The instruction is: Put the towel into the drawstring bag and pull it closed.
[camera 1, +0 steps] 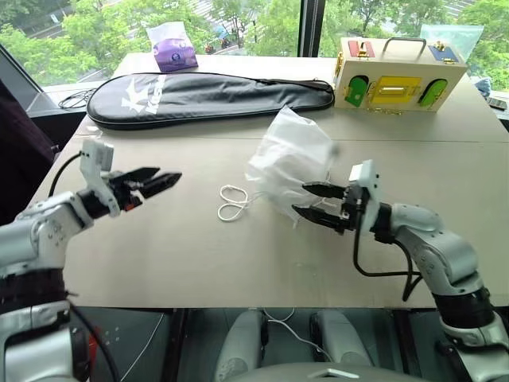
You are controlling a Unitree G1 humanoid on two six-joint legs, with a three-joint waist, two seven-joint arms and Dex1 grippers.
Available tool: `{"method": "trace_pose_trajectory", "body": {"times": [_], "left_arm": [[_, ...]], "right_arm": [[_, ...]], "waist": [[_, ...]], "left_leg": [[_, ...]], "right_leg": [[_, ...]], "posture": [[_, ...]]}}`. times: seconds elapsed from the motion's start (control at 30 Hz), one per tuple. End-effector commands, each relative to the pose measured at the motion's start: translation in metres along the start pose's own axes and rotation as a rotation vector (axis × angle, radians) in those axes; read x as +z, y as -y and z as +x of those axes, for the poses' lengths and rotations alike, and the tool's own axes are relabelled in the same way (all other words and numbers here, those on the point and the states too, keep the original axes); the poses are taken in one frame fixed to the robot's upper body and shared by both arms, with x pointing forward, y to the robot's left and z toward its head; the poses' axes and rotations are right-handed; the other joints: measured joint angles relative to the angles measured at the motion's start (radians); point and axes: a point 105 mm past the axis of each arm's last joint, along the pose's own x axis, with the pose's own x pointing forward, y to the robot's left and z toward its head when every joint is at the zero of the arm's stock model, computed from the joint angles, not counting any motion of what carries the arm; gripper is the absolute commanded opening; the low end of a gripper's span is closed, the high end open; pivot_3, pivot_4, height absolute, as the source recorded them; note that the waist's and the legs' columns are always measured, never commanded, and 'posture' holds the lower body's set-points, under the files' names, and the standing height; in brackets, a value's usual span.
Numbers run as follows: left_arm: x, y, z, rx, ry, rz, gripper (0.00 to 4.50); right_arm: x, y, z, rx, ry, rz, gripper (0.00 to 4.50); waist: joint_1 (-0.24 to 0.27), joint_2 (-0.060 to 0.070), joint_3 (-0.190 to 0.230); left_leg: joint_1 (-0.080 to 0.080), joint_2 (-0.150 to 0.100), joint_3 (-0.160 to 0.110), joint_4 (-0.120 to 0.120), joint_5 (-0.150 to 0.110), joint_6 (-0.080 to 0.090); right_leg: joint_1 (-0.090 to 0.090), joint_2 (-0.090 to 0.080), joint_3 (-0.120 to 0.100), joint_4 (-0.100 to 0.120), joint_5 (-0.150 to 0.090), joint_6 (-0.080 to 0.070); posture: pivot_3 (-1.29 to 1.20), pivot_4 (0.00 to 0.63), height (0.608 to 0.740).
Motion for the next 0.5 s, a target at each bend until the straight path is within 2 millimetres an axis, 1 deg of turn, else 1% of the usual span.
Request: {"method": "trace_pose_trajectory", "body": {"times": [0.03, 0.1, 0.13, 0.17, 0.2, 0.23, 0.3, 0.33, 0.4, 0.47, 0.5], "left_arm": [[-0.008, 0.027, -0.006, -0.079, -0.047, 0.141, 4.5], [-0.023, 0.038, -0.005, -0.095, -0.074, 0.171, 4.5], [-0.029, 0.041, -0.005, -0.097, -0.085, 0.185, 4.5], [-0.036, 0.045, -0.004, -0.099, -0.094, 0.2, 4.5], [-0.045, 0.05, -0.003, -0.103, -0.102, 0.217, 4.5], [-0.051, 0.053, -0.003, -0.105, -0.097, 0.233, 4.5], [-0.06, 0.055, -0.002, -0.103, -0.099, 0.247, 4.5], [-0.061, 0.054, -0.001, -0.098, -0.087, 0.239, 4.5], [-0.061, 0.051, 0.002, -0.081, -0.06, 0.236, 4.5], [-0.063, 0.05, 0.004, -0.08, -0.054, 0.266, 4.5], [-0.064, 0.05, 0.005, -0.083, -0.054, 0.28, 4.5]], "right_arm": [[0.008, 0.0, -0.032, -0.027, 0.031, -0.023, 2.86], [0.002, 0.004, -0.052, -0.081, 0.008, 0.009, 2.86], [-0.006, 0.007, -0.062, -0.117, -0.02, 0.022, 2.86], [-0.017, 0.011, -0.075, -0.16, -0.057, 0.025, 2.86], [-0.031, 0.015, -0.093, -0.223, -0.085, 0.026, 2.86], [-0.04, 0.018, -0.108, -0.271, -0.096, 0.005, 2.86], [-0.055, 0.017, -0.128, -0.304, -0.14, -0.04, 2.86], [-0.06, 0.017, -0.133, -0.316, -0.156, -0.051, 2.86], [-0.062, 0.017, -0.14, -0.343, -0.149, -0.041, 2.86], [-0.064, 0.017, -0.143, -0.353, -0.146, -0.041, 2.86], [-0.064, 0.017, -0.144, -0.353, -0.149, -0.044, 2.86]], "waist": [[0.003, 0.0, 0.0], [0.008, 0.0, 0.0], [0.012, 0.0, 0.0], [0.017, 0.0, 0.0], [0.021, 0.0, 0.0], [0.022, 0.0, 0.0], [0.03, 0.002, -0.001], [0.031, 0.002, -0.001], [0.03, 0.002, -0.001], [0.024, 0.002, -0.001], [0.024, 0.002, -0.001]], "left_leg": [[0.0, 0.0, 0.0, 0.0, 0.0, 0.0], [0.001, 0.0, 0.0, -0.001, 0.0, 0.0], [0.001, 0.001, 0.0, -0.001, 0.0, 0.0], [0.001, 0.001, 0.0, -0.001, 0.0, 0.0], [0.001, 0.001, 0.0, -0.001, 0.0, 0.0], [0.001, 0.001, 0.0, -0.001, 0.0, 0.0], [0.001, 0.001, 0.001, -0.001, 0.0, 0.0], [0.002, 0.001, 0.001, -0.002, -0.001, 0.001], [0.002, 0.001, 0.002, -0.002, -0.001, 0.002], [0.003, 0.002, 0.002, -0.001, -0.001, 0.002], [0.006, 0.003, 0.003, -0.001, -0.001, 0.002]], "right_leg": [[0.0, 0.0, 0.0, 0.0, 0.0, 0.0], [0.001, -0.001, 0.0, -0.001, 0.0, 0.0], [0.001, -0.001, 0.0, -0.001, 0.0, -0.001], [0.001, -0.002, 0.001, -0.001, 0.0, -0.001], [0.001, -0.002, 0.001, -0.001, 0.0, -0.001], [0.001, -0.002, 0.0, -0.001, 0.0, -0.001], [0.003, -0.001, 0.0, -0.004, 0.0, -0.003], [0.004, -0.001, 0.0, -0.006, 0.0, -0.003], [0.005, -0.001, 0.0, -0.007, 0.0, -0.002], [0.005, -0.001, 0.0, -0.007, 0.001, -0.003], [0.008, 0.0, 0.0, -0.008, 0.001, -0.003]], "posture": [[0.0, 0.15, 0.74], [0.0, 0.15, 0.74], [0.0, 0.15, 0.74], [0.0, 0.15, 0.74], [0.0, 0.15, 0.74], [0.0, 0.15, 0.74], [0.0, 0.15, 0.74], [0.0, 0.15, 0.74], [0.0, 0.15, 0.74], [0.0, 0.15, 0.74], [0.0, 0.15, 0.74]]}}
